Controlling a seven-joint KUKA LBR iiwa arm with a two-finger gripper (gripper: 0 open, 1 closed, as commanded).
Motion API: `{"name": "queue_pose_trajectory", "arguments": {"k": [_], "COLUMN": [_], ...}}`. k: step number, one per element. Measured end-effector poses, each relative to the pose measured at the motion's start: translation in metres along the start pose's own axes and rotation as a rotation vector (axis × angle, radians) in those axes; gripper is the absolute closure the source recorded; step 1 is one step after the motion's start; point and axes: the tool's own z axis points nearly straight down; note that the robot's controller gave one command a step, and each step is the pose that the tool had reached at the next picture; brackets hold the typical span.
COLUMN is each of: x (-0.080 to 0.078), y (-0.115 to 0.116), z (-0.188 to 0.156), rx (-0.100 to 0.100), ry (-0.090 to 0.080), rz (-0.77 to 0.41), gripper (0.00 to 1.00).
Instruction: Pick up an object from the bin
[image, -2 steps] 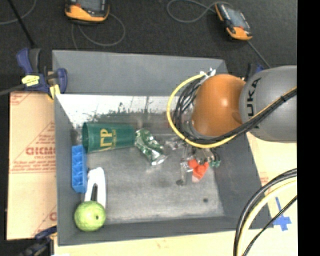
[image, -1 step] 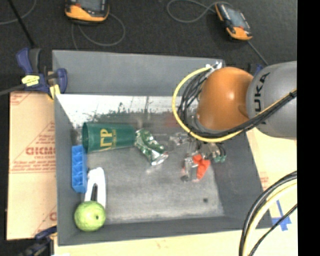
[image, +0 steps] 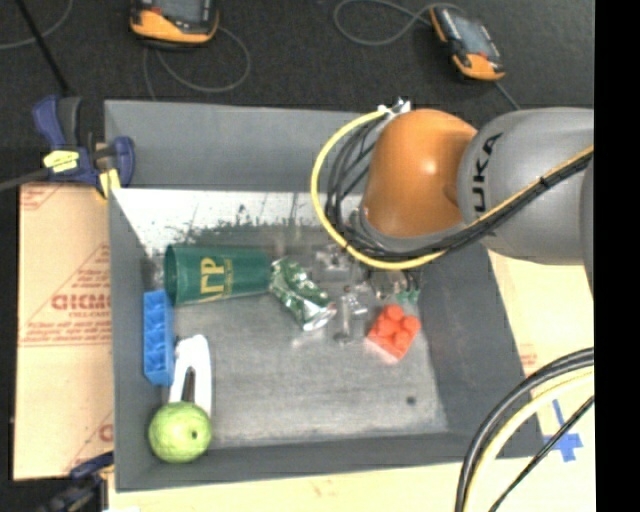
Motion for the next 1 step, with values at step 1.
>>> {"name": "queue_pose_trajectory", "arguments": {"k": [1], "x": [-0.0129], "y": [0.0251], "z": [0.0108], "rx": [-0.007], "ry": [-0.002], "rz": [0.044], "gripper": [0.0]}}
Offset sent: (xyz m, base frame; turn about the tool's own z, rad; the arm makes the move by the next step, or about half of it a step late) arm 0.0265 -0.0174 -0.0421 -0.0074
